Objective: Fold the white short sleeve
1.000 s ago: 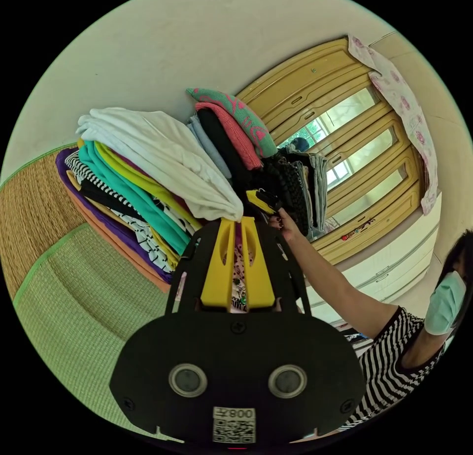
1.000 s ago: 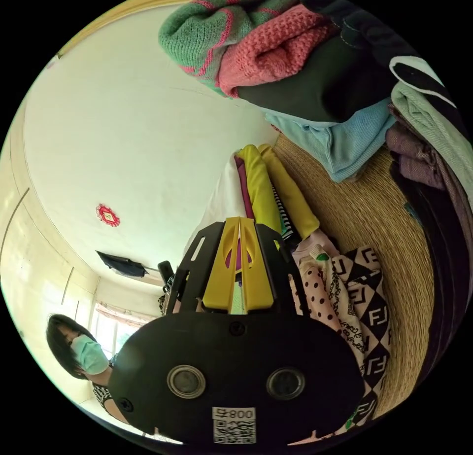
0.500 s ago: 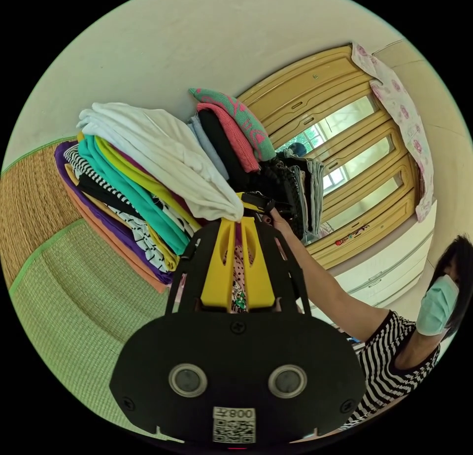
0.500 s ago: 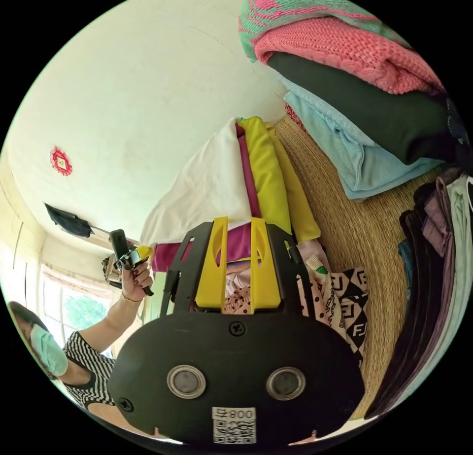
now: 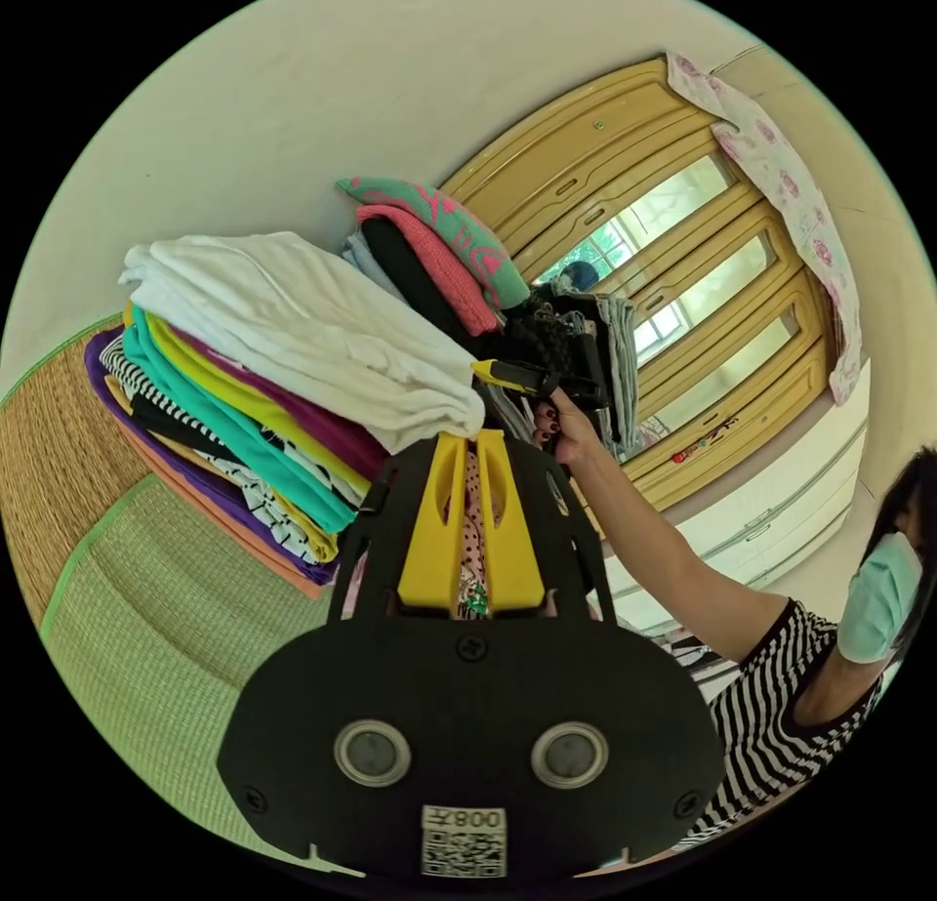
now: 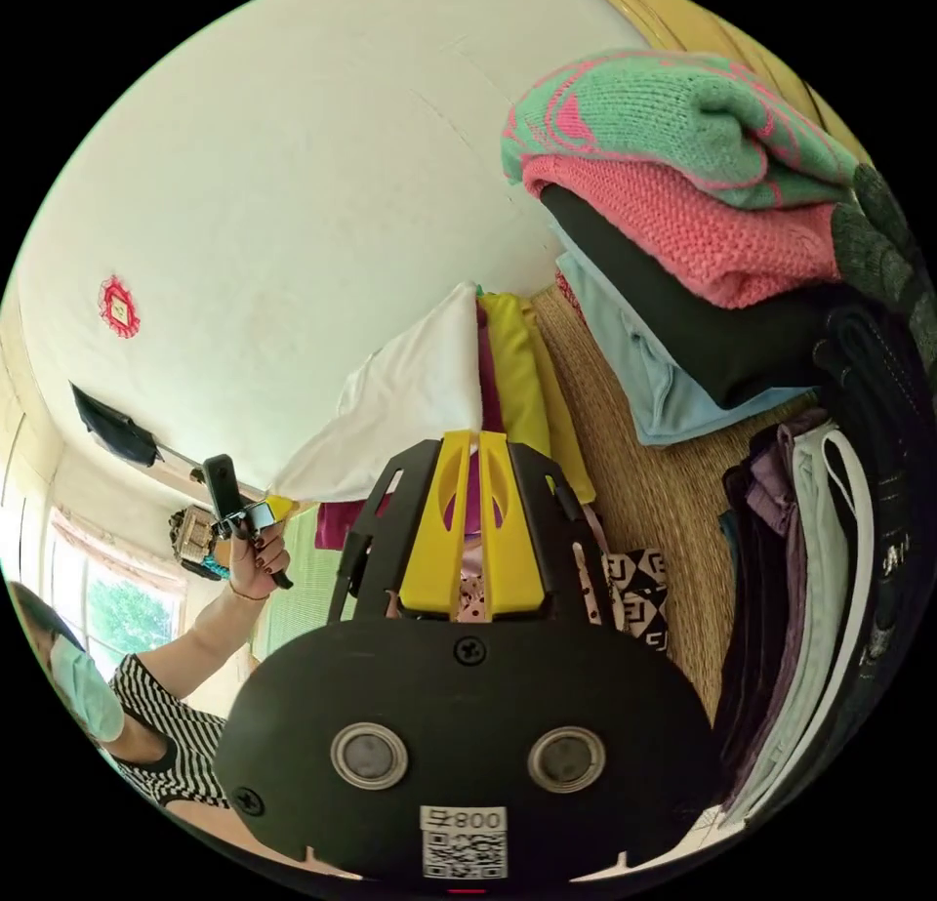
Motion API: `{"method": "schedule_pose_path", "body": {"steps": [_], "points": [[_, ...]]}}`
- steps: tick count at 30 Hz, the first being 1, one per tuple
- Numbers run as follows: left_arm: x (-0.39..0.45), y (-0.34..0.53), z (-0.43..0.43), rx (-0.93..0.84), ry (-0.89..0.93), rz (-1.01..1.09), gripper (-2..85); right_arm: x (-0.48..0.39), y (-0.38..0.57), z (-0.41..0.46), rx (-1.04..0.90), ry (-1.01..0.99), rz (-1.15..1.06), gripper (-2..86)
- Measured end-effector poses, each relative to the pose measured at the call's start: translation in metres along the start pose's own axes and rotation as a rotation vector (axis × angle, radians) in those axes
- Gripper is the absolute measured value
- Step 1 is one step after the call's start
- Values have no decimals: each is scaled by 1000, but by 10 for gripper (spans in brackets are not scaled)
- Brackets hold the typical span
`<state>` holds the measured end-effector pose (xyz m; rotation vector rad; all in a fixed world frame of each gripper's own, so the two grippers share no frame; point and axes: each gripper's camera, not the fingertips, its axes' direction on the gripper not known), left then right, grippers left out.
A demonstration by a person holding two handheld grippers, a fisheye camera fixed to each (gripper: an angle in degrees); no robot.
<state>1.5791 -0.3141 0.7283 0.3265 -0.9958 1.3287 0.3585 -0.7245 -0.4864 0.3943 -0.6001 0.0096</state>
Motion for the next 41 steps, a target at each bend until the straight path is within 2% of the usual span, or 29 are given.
{"method": "schedule_pose_path", "body": {"steps": [3,7,11,15,19,22,26,29,33,36,39,41], "points": [[-1,10,22,-91,-58,-40,22,24,18,21,-39,-45,96,12],[7,27,13,-59,-10,-63,18,43,45,30,4,-183,167,10],[39,32,-10,-31,-23,-6,8,28,62,4,102,-143,144,3],[65,24,-21,52,-25,15,3,-48,76,-9,158,-156,-52,1],[87,17,2,46,-105,-6,1,-150,95,42,26,-145,-277,1],[94,23,25,-24,-209,-43,1,-183,107,93,-87,-2,-299,1],[111,36,36,-58,-261,-93,1,-192,123,105,-92,6,-294,1],[144,46,28,-25,-245,-60,1,-193,138,88,-48,-26,-267,1],[196,79,15,-15,-188,39,1,-210,194,32,103,-77,-298,1],[241,138,16,-107,-194,110,1,-227,268,-19,227,-65,-343,1],[277,222,36,-264,-293,102,1,-238,346,-63,309,32,-332,1],[293,293,67,-438,-417,41,1,-242,388,-84,353,69,-311,1]]}}
